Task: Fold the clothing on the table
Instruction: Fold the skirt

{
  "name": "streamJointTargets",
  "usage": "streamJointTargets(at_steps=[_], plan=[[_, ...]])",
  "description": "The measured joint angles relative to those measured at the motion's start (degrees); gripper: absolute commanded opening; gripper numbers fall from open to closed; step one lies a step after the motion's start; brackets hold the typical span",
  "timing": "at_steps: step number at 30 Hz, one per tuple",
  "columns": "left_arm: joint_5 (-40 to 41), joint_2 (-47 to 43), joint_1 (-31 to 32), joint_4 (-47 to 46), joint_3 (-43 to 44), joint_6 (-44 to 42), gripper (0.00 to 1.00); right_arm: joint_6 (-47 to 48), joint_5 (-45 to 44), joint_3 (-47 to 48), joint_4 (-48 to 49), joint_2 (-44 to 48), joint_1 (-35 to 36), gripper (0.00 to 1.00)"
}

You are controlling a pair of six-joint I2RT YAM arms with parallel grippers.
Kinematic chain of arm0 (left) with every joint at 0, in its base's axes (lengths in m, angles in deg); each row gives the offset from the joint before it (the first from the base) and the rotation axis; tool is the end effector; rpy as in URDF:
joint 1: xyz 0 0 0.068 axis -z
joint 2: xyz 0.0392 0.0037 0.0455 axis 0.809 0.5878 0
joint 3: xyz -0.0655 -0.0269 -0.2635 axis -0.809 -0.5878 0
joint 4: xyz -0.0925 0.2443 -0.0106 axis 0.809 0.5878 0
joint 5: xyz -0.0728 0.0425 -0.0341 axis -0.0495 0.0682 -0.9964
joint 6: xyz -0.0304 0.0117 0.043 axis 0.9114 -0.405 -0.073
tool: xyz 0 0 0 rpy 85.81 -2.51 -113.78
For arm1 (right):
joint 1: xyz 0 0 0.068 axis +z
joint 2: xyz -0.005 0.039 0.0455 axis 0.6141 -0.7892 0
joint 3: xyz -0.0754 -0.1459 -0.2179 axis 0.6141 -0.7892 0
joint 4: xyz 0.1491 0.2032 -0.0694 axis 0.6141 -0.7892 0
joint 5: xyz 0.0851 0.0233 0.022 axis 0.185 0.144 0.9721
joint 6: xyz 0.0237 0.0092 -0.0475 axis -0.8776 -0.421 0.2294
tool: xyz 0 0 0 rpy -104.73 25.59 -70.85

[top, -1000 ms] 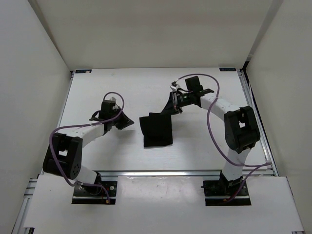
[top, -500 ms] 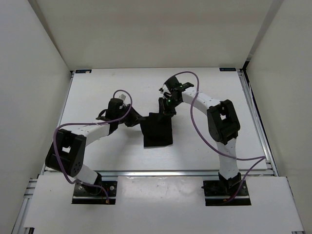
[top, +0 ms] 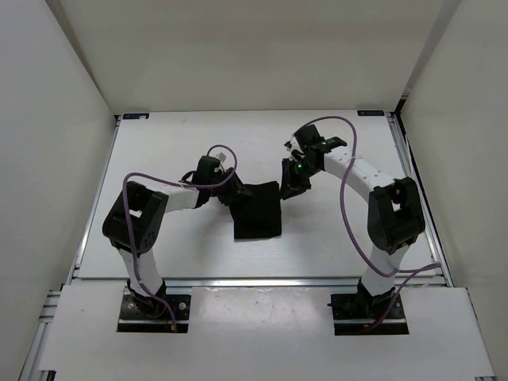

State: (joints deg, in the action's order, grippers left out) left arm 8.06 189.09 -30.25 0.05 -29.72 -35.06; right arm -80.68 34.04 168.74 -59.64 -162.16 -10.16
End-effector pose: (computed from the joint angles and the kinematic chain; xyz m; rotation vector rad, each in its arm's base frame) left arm 0.3229 -0.1566 0.1474 -0.3692 2.4994 -1.0357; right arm 0.3359 0.1917 0.2273 -0.3080 2.8164 0.7424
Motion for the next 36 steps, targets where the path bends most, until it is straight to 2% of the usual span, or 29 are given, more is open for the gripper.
streamJointTargets(at_steps=[3, 7, 8, 14, 22, 26, 28, 30, 36], plan=[[0.0, 1.7, 1.6, 0.0, 0.0, -0.2, 0.48, 0.0, -0.3, -1.6, 0.1, 3.4, -1.6, 0.25], [-0.1, 3.0, 2.6, 0.4, 0.6, -0.7, 0.03, 0.0, -0.5, -4.6, 0.4, 6.8, -2.8, 0.26], [-0.1, 3.1, 2.6, 0.4, 0.6, -0.6, 0.00, 0.0, -0.5, -5.4, 0.5, 7.3, -2.9, 0.25], [-0.6, 0.8, 1.7, 0.5, 0.5, 0.7, 0.00, -0.2, -0.3, -9.2, 1.4, 8.3, -3.0, 0.26], [-0.4, -15.7, -0.5, -0.2, -6.7, 2.2, 0.00, -0.3, 2.1, -10.1, 3.0, 7.9, -3.0, 0.27], [-0.1, -19.4, -1.5, -0.1, -10.9, 2.4, 0.00, -0.5, 5.6, -9.9, 4.9, 6.3, -2.7, 0.27], [0.0, -19.8, -2.1, 0.1, -13.1, 2.6, 0.00, -0.4, 7.9, -9.1, 5.5, 4.8, -2.4, 0.19], [0.1, -19.8, -2.8, 0.7, -14.7, 2.6, 0.00, 0.6, 8.6, -6.9, 5.1, 2.8, -1.5, 0.01], [-0.1, -19.6, -3.7, 2.4, -14.2, 2.5, 0.00, 2.6, 5.7, -0.8, 3.8, -1.0, 4.8, 0.00]])
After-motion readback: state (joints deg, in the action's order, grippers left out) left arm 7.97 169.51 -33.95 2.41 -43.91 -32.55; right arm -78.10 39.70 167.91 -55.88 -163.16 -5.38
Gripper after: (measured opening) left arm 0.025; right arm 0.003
